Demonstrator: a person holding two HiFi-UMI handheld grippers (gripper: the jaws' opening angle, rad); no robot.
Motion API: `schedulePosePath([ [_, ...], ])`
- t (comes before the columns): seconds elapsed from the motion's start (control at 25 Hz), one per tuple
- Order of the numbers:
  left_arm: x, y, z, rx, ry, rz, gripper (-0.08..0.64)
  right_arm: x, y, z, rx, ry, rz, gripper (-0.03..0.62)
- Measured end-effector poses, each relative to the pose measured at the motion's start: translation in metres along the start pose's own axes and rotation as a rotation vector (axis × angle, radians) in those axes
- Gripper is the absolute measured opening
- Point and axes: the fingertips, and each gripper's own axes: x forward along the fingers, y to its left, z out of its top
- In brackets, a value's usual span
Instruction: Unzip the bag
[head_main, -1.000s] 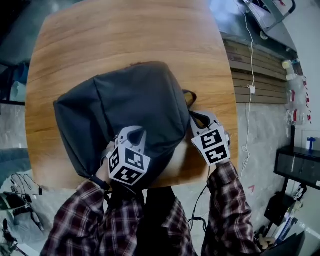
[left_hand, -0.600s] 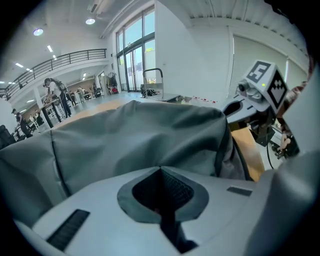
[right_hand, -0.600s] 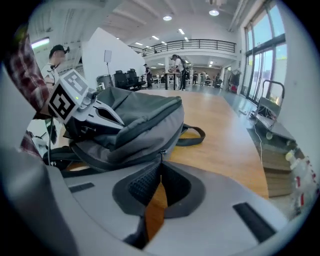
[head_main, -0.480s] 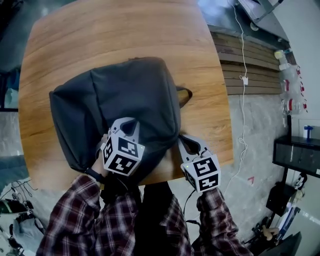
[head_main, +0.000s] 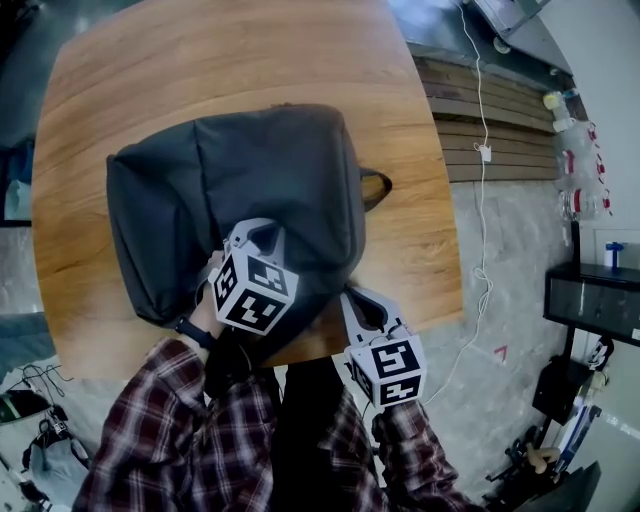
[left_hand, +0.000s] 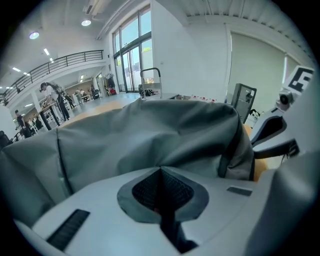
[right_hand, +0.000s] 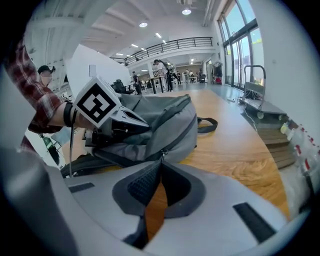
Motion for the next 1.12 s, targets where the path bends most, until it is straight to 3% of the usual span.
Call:
schedulePosePath([
  [0.24, -0.002, -0.001, 0.016, 0.021, -0.025, -0.041, 0.009, 0.021, -0.041, 0.012, -0.112, 0.012, -0.080, 0.020],
  [0.36, -0.032, 0.003, 0.028, 0.134, -0.095, -0.050, 0.009, 0.037, -0.056, 0.032, -0.186, 0.003, -0.099, 0.018],
  [0.44, -0.049, 0.006, 0.016, 0.235, -0.068, -0.045, 0.009, 0.048, -0.071, 0.048, -0.207, -0.010, -0.107, 0.018],
  [0.52, -0.055, 0.002, -0.009, 0.283, -0.022, -0.064, 0.008, 0.059, -0.081, 0.060, -0.231, -0.015, -0.106, 0.018],
  [0.6, -0.057, -0.003, -0.025, 0.274, -0.048, -0.056, 0.009, 0.067, -0.084, 0.067, -0.258, -0.013, -0.094, 0.019],
  [0.76, -0.048, 0.002, -0.028, 0.239, -0.119, 0.051, 0.008, 0.073, -0.086, 0.072, -0.283, -0.001, -0.075, 0.018],
  [1.12, -0.041, 0.016, -0.033, 0.131, -0.115, 0.115, 0.008, 0.053, -0.072, 0.047, -0.187, -0.004, -0.060, 0.020],
])
